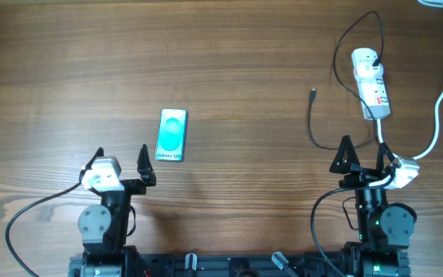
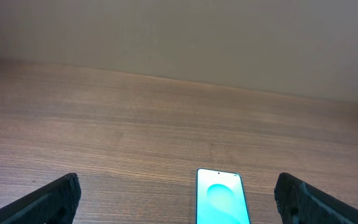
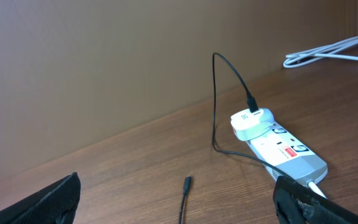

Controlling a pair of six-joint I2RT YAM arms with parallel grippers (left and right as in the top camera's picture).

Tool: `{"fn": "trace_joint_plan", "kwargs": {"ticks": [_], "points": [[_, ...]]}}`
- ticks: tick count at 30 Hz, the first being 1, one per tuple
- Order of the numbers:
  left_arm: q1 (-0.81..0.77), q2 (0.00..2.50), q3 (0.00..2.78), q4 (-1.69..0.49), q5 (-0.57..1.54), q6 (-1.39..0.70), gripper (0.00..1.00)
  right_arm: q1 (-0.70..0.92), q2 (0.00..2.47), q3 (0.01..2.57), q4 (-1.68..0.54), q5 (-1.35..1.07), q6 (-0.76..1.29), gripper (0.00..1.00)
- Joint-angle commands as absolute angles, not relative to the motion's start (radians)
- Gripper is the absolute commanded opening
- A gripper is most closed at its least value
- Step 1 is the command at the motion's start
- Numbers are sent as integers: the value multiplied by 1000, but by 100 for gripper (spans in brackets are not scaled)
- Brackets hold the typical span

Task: Plug charger to phone and switch on socket

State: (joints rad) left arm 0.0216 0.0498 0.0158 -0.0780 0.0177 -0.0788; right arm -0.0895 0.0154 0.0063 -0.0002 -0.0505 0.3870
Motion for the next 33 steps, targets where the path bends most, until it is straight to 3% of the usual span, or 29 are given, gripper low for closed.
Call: {"fn": "trace_joint_plan", "kwargs": {"ticks": [1, 25, 33], "points": [[19, 54, 6, -75, 33, -56, 100, -89, 5, 5, 2, -38, 369, 100], [19, 55, 6, -58, 12, -49, 100, -89, 5, 5, 2, -38, 369, 100], [19, 67, 207, -173, 172, -60, 100, -89, 5, 5, 2, -38, 369, 100]]}}
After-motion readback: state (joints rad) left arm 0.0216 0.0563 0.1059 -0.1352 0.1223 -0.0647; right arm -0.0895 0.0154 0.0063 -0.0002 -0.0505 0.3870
